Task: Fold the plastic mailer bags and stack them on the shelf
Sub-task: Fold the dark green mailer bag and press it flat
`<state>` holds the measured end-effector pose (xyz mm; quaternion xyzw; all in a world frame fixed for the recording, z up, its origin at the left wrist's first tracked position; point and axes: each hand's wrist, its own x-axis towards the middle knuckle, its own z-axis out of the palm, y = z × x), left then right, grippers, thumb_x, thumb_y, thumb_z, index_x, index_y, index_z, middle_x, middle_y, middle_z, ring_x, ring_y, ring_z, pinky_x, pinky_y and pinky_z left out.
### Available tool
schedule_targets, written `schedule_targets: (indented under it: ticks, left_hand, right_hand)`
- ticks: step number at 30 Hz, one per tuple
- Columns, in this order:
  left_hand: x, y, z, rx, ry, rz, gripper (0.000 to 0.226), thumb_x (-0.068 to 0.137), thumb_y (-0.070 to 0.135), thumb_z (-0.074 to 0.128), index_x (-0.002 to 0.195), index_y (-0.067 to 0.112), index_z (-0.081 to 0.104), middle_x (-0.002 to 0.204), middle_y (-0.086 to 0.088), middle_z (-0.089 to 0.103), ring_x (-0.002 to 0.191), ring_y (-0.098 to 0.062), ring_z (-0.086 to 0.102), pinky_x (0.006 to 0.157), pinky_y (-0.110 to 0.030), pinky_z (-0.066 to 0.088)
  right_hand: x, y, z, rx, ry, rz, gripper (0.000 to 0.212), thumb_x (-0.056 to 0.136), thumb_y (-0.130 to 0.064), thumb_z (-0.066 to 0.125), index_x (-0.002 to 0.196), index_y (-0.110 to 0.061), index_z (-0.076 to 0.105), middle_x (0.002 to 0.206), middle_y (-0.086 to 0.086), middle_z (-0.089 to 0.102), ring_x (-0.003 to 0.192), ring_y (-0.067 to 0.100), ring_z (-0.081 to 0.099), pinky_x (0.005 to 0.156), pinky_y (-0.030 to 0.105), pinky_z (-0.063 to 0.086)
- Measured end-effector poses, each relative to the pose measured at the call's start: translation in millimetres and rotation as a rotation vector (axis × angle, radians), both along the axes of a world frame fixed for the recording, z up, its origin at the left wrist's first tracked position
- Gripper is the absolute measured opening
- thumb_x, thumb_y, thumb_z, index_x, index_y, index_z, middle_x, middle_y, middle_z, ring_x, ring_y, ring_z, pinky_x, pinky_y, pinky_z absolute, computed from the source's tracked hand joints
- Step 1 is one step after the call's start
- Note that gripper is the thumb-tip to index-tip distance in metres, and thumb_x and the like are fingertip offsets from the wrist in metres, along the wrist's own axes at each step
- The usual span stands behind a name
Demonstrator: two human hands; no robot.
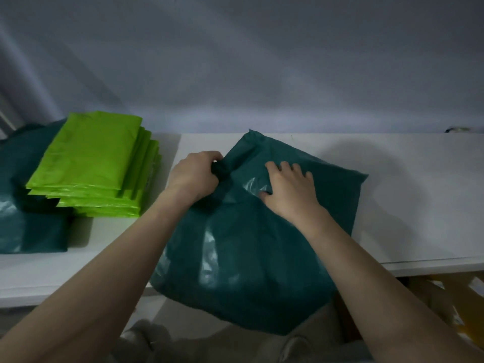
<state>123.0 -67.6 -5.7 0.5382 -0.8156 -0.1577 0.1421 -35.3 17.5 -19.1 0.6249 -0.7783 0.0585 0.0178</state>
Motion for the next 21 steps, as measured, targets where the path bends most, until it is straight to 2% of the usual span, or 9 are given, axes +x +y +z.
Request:
schedule_targets:
  ticks: [4, 6, 10, 13, 15, 17, 19, 21]
  left_hand:
    - [-10, 7, 17, -0.312, -0.066, -0.059, 0.043, 0.081, 0.001, 0.043, 0.107, 0.028, 0.063, 0.108, -0.004, 0.065, 0.104, -0.03, 0.054, 0.083, -0.035, 0.032]
    - [-13, 8, 23, -0.44, -0.041, -0.093, 0.041, 0.081, 0.0, 0.043, 0.103, 0.026, 0.066, 0.11, 0.0, 0.063, 0.105, -0.027, 0.05, 0.085, -0.036, 0.028]
    - [-16, 7, 35, -0.683, 0.157, -0.13, 0.038, 0.075, -0.001, 0.042, 0.089, 0.016, 0.073, 0.096, -0.003, 0.065, 0.09, -0.031, 0.052, 0.078, -0.034, 0.027]
    - [-18, 6, 49, -0.719, 0.314, -0.184, 0.039, 0.071, 0.0, 0.038, 0.083, 0.011, 0.073, 0.086, -0.007, 0.066, 0.077, -0.032, 0.056, 0.072, -0.031, 0.033]
    - [-18, 8, 59, -0.691, 0.392, -0.192, 0.036, 0.074, 0.0, 0.041, 0.088, 0.012, 0.072, 0.088, -0.005, 0.069, 0.08, -0.03, 0.059, 0.076, -0.032, 0.038]
    - [-16, 9, 66, -0.671, 0.483, -0.174, 0.029, 0.074, -0.002, 0.051, 0.09, 0.012, 0.07, 0.089, -0.003, 0.07, 0.083, -0.023, 0.059, 0.084, -0.032, 0.041]
    - [-13, 10, 72, -0.666, 0.538, -0.14, 0.024, 0.073, -0.002, 0.057, 0.09, 0.01, 0.068, 0.087, -0.003, 0.068, 0.084, -0.024, 0.059, 0.081, -0.029, 0.041]
    - [-11, 10, 77, -0.659, 0.548, -0.13, 0.019, 0.072, -0.001, 0.059, 0.087, 0.009, 0.066, 0.085, -0.004, 0.065, 0.083, -0.026, 0.058, 0.075, -0.026, 0.039]
  right_hand:
    - [6, -9, 19, -0.132, -0.07, 0.15, 0.076, 0.085, -0.028, 0.061, 0.147, -0.018, 0.018, 0.14, 0.004, 0.034, 0.126, 0.025, 0.032, 0.095, 0.043, 0.037]
    - [7, -13, 33, -0.192, -0.112, 0.227, 0.08, 0.082, -0.022, 0.063, 0.148, -0.019, 0.017, 0.148, 0.0, 0.027, 0.134, 0.022, 0.027, 0.101, 0.043, 0.036]
    - [7, -24, 63, -0.215, -0.113, 0.305, 0.083, 0.08, -0.017, 0.063, 0.149, -0.02, 0.016, 0.158, -0.003, 0.013, 0.145, 0.017, 0.01, 0.115, 0.048, 0.02]
    - [6, -33, 90, -0.161, -0.1, 0.348, 0.079, 0.082, -0.019, 0.061, 0.149, -0.022, 0.018, 0.157, -0.006, 0.015, 0.146, 0.012, 0.004, 0.117, 0.05, 0.013]
    - [5, -37, 107, -0.114, -0.108, 0.365, 0.071, 0.082, -0.022, 0.061, 0.145, -0.025, 0.027, 0.151, -0.006, 0.03, 0.144, 0.013, 0.013, 0.116, 0.051, 0.013]
    - [3, -39, 121, -0.065, -0.085, 0.371, 0.055, 0.082, -0.028, 0.062, 0.133, -0.027, 0.042, 0.132, -0.005, 0.052, 0.131, 0.019, 0.039, 0.11, 0.047, 0.024]
    - [2, -38, 132, 0.004, -0.043, 0.351, 0.044, 0.082, -0.039, 0.062, 0.124, -0.029, 0.052, 0.114, -0.003, 0.062, 0.111, 0.023, 0.053, 0.096, 0.038, 0.035]
    - [3, -35, 141, 0.084, -0.055, 0.335, 0.037, 0.082, -0.049, 0.06, 0.114, -0.03, 0.058, 0.101, -0.003, 0.064, 0.098, 0.022, 0.057, 0.082, 0.031, 0.037]
